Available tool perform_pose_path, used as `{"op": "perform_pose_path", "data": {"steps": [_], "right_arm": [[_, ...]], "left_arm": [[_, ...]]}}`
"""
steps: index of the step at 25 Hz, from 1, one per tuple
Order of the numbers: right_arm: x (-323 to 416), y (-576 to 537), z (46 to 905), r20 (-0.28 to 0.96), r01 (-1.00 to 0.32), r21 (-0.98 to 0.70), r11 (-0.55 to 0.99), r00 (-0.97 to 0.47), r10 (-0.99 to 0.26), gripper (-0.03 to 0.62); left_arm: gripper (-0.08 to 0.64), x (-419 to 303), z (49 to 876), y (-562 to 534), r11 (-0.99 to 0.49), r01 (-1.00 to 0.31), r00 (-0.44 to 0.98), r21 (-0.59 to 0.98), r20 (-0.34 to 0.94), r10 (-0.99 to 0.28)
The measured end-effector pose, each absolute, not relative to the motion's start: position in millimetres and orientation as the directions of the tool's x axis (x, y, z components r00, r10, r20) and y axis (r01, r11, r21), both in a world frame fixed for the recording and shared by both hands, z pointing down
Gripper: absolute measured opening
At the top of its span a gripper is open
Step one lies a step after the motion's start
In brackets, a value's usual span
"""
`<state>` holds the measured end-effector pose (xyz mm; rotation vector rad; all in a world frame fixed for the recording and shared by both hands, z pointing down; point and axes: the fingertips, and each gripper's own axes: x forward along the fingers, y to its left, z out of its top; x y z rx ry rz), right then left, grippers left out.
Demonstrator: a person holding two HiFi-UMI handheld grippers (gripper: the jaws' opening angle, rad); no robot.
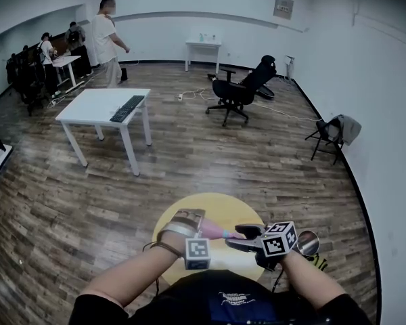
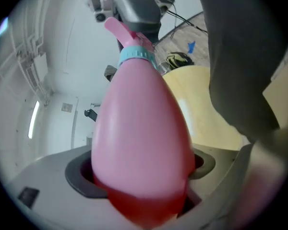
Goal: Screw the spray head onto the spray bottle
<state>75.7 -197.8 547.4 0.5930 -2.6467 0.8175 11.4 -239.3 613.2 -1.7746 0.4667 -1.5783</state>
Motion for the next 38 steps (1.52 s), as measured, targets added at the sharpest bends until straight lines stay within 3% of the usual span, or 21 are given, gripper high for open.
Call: {"op": "perform_pose_path", "data": {"steps": [2,4,5,7,9,11,13,17,20,22,23,24,25,26,28,29,31,33,36,38], "right_arm": [[92,-203,525,0.396,-0.521,0.061,0.851,-0.77,-0.5,0.357],[105,-196,524,0.38,-0.347,0.593,0.726,-0.674,-0.633,0.358],[106,-190,529,0.386,-0.232,0.716,0.659,-0.654,-0.65,0.357],[95,-181,539,0.427,-0.118,0.757,0.642,-0.655,-0.624,0.357],[81,-182,549,0.468,-0.144,0.684,0.715,-0.665,-0.582,0.359],[75,-186,553,0.506,-0.233,0.541,0.808,-0.677,-0.535,0.321],[75,-186,550,0.505,-0.345,0.275,0.897,-0.742,-0.44,0.07],[78,-185,540,0.378,-0.395,-0.294,0.87,-0.884,-0.273,0.063],[82,-191,535,0.135,-0.261,-0.77,0.583,-0.959,-0.251,0.076],[79,-193,535,0.023,-0.155,-0.891,0.426,-0.954,-0.298,0.1],[77,-194,535,0.028,-0.173,-0.879,0.443,-0.949,-0.315,0.103],[76,-196,533,0.059,-0.231,-0.828,0.511,-0.942,-0.33,0.101],[78,-198,527,0.105,-0.311,-0.73,0.608,-0.931,-0.35,0.168],[83,-199,519,0.154,-0.393,-0.578,0.715,-0.913,-0.378,0.281],[102,-194,505,0.248,-0.477,-0.136,0.868,-0.865,-0.437,0.375],[111,-187,503,0.298,-0.449,0.098,0.888,-0.838,-0.456,0.422],[120,-176,508,0.391,-0.299,0.447,0.843,-0.782,-0.485,0.422],[109,-167,521,0.448,-0.086,0.68,0.728,-0.737,-0.506,0.422],[77,-148,549,0.472,0.216,0.851,0.478,-0.713,-0.519,0.43],[60,-143,552,0.446,0.261,0.882,0.392,-0.73,-0.517,0.425]], "left_arm": [[0.482,3,609,-240,-0.737,0.088,0.202,-0.67,0.737,-0.645],[0.482,-9,607,-245,-0.757,0.038,0.189,-0.652,0.749,-0.635],[0.482,-14,608,-248,-0.755,0.038,0.176,-0.654,0.748,-0.64],[0.482,-20,609,-252,-0.728,0.08,0.151,-0.681,0.73,-0.666],[0.482,-11,606,-249,-0.686,0.145,0.157,-0.713,0.702,-0.695],[0.482,10,596,-240,-0.651,0.184,0.197,-0.737,0.676,-0.71],[0.481,28,582,-237,-0.614,0.19,0.236,-0.766,0.643,-0.728],[0.479,36,574,-244,-0.542,0.178,0.229,-0.821,0.57,-0.789],[0.477,42,566,-254,-0.456,0.132,0.209,-0.88,0.475,-0.855],[0.477,42,566,-257,-0.465,0.142,0.215,-0.874,0.485,-0.847],[0.479,39,569,-257,-0.503,0.147,0.221,-0.852,0.524,-0.823],[0.48,34,571,-255,-0.553,0.14,0.228,-0.821,0.57,-0.789],[0.482,28,572,-254,-0.599,0.128,0.233,-0.79,0.611,-0.756],[0.482,22,574,-253,-0.634,0.12,0.236,-0.764,0.642,-0.73],[0.483,12,578,-251,-0.669,0.136,0.234,-0.731,0.68,-0.695],[0.483,8,581,-249,-0.678,0.156,0.232,-0.718,0.694,-0.682],[0.483,0,588,-244,-0.694,0.2,0.236,-0.692,0.721,-0.651],[0.483,-2,593,-238,-0.712,0.239,0.25,-0.66,0.751,-0.612],[0.483,7,598,-227,-0.738,0.274,0.272,-0.617,0.785,-0.556],[0.482,11,603,-224,-0.744,0.288,0.259,-0.604,0.797,-0.546]]}}
